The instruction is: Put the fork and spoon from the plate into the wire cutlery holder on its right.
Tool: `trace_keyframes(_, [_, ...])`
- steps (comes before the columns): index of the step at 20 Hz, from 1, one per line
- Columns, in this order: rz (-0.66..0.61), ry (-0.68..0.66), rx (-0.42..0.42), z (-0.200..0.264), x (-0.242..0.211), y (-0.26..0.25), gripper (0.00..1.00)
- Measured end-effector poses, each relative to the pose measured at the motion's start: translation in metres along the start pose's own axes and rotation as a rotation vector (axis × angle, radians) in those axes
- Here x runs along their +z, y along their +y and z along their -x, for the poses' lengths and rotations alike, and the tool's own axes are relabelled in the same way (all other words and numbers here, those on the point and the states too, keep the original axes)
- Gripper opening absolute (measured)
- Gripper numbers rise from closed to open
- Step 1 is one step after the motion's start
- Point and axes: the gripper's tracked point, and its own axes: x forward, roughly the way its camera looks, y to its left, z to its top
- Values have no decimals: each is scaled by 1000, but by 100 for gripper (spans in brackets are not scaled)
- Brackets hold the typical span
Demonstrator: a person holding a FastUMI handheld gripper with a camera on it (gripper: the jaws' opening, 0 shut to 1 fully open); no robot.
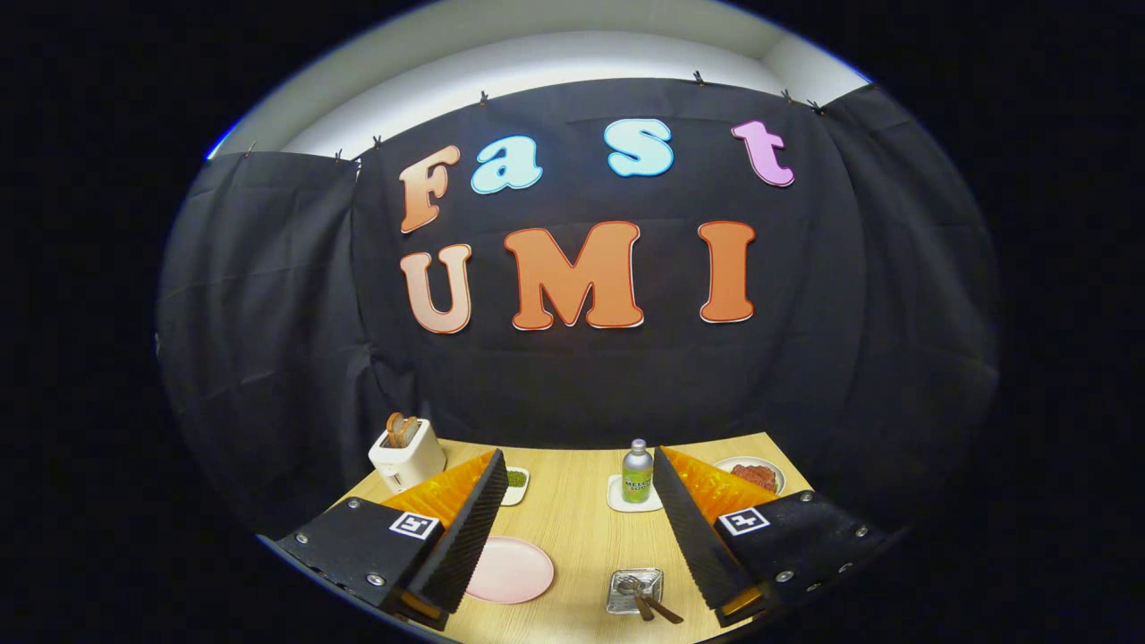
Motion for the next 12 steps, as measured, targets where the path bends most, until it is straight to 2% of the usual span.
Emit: trace_keyframes(12, [-12,-25,-3,22,-8,-29,97])
